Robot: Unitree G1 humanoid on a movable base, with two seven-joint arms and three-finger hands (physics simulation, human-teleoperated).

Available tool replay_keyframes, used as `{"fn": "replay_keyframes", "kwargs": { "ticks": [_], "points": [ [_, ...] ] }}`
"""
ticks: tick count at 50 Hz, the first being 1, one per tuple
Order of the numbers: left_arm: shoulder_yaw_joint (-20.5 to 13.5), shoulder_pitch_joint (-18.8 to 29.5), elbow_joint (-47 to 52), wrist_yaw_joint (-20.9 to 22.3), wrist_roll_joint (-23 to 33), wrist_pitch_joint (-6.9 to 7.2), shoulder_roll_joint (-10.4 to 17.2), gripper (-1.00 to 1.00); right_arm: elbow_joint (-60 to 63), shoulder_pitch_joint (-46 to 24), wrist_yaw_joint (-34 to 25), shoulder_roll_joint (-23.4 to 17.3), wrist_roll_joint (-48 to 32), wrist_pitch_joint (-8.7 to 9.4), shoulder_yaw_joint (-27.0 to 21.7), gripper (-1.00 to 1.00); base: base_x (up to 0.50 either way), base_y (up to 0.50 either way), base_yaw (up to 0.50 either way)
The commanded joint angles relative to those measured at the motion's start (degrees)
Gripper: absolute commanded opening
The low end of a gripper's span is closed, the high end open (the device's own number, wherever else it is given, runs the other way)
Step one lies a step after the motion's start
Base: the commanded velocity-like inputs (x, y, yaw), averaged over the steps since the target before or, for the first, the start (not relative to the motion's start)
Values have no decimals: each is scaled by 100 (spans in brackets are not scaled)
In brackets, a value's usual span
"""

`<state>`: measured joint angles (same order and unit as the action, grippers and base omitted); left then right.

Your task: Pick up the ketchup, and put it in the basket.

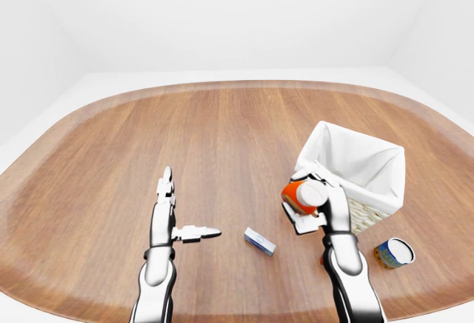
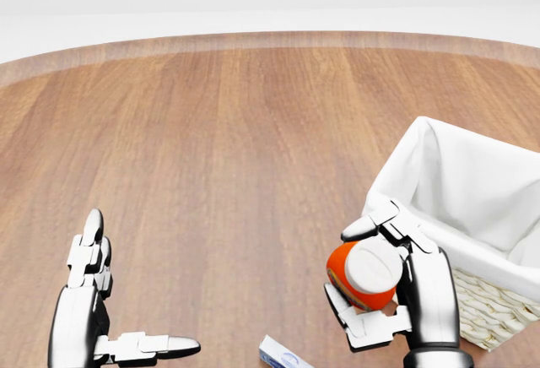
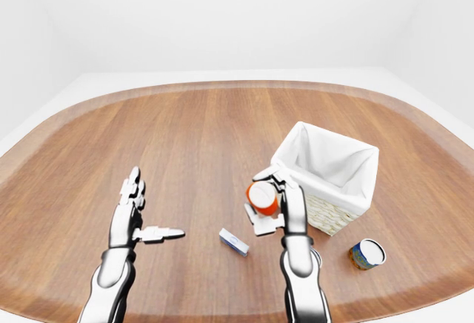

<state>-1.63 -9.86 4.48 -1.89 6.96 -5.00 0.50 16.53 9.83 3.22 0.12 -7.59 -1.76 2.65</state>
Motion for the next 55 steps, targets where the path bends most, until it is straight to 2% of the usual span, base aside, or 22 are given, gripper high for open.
{"fn": "replay_keyframes", "kwargs": {
  "ticks": [1, 4, 6, 10, 13, 21, 25, 40, 55],
  "points": [
    [-5, -63, 104, 34, -15, 0, 0, 100, 193, -26, 112, -3, -152, 180, -25, -100, 0, 0, 0],
    [-9, -85, 151, 50, -18, 0, -1, 100, 396, -28, 99, -16, -245, 379, -35, -100, 0, 0, 0],
    [-10, -85, 134, 51, -10, 0, -2, 100, 443, -31, 94, -17, -286, 441, -42, -100, 0, 0, 0],
    [-20, -151, 187, 82, -36, 0, -3, 100, 357, -43, 113, -16, -362, 421, -38, -100, 0, 0, 0],
    [-32, -139, 179, 85, -40, 0, -6, 100, 604, 73, 95, -6, -450, 519, 40, -100, 0, 0, 0],
    [-25, -138, 171, 73, -20, 0, -11, 100, 529, -21, 88, -29, -481, 567, -36, -100, 0, 0, 0],
    [-21, -141, 242, 79, -20, 0, -12, 100, 607, -70, 60, -34, -534, 676, -66, -100, 0, 0, 0],
    [-29, -219, 420, 113, -37, 0, -19, 100, 1325, -467, -237, -112, -1072, 676, -238, -100, 0, 0, 0],
    [-52, -169, 355, 108, -43, 0, -18, 100, 1157, -1010, -427, -242, -1435, 676, -515, -100, 0, 0, 0]
  ]
}}
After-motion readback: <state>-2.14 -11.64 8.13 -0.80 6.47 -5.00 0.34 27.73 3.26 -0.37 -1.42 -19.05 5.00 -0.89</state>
